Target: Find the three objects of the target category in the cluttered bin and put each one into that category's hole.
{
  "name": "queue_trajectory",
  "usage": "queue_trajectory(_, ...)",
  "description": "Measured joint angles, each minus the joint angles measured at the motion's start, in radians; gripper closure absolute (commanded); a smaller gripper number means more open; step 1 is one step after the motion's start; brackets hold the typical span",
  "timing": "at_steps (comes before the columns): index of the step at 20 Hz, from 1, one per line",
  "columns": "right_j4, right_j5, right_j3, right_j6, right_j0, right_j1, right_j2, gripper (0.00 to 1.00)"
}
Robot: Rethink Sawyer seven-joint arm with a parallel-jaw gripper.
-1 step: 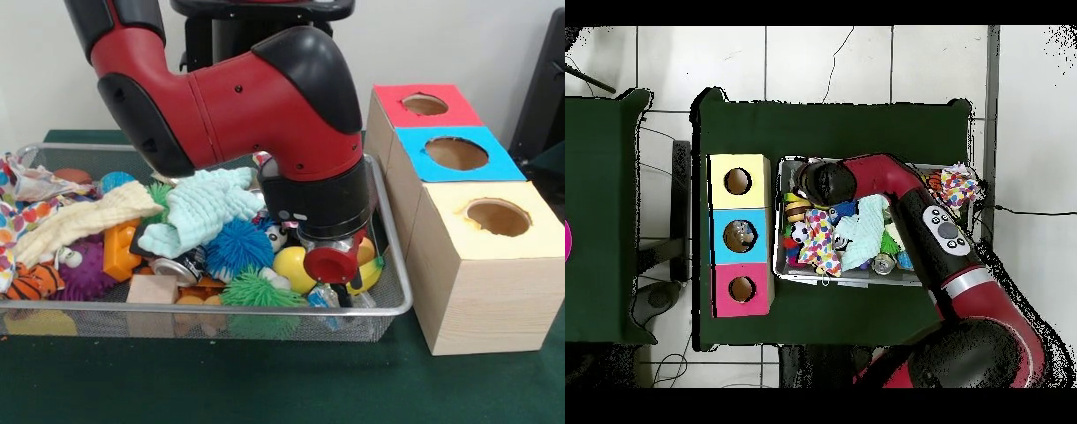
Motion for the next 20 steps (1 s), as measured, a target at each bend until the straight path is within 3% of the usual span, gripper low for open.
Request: queue_trajectory(20,-0.002,0.0,-0.023,0.0,0.007,0.036,-0.012,0.0)
